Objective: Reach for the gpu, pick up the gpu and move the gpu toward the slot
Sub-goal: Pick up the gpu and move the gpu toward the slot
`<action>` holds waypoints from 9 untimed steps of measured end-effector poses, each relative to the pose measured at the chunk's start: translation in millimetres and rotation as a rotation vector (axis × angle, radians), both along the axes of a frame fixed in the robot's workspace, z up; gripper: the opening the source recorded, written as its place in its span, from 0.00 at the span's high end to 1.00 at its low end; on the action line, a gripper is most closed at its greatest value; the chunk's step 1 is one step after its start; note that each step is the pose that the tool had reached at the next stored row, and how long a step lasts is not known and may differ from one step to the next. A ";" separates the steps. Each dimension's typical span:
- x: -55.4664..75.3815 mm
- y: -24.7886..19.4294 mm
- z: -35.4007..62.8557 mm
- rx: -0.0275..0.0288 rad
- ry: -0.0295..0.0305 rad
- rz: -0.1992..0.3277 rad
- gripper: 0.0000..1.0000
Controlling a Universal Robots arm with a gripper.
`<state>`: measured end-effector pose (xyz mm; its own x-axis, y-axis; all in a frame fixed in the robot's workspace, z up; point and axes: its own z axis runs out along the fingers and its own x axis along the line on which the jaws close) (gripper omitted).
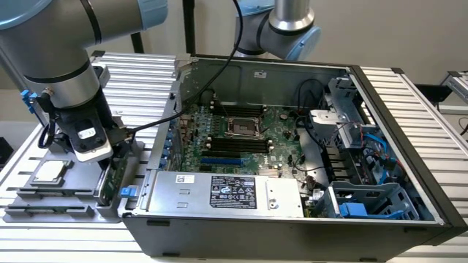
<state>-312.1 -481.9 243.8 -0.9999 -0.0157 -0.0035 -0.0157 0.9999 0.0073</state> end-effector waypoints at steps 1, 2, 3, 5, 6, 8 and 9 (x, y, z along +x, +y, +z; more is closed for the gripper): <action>0.2 0.0 0.3 0.0000 0.0014 0.000 0.73; 0.4 0.0 0.8 0.0000 0.0027 0.000 0.73; 0.5 0.0 1.2 -0.0001 0.0040 0.000 0.73; 0.9 0.0 2.2 -0.0001 0.0065 0.000 0.73; 1.2 0.0 2.9 0.0000 0.0077 0.000 0.73; 1.6 0.0 4.4 0.0001 0.0101 0.000 0.73; 1.8 0.0 5.5 -0.0001 0.0117 0.000 0.73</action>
<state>-310.3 -481.9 249.3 -0.9998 -0.0157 0.0082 -0.0157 0.9999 0.0074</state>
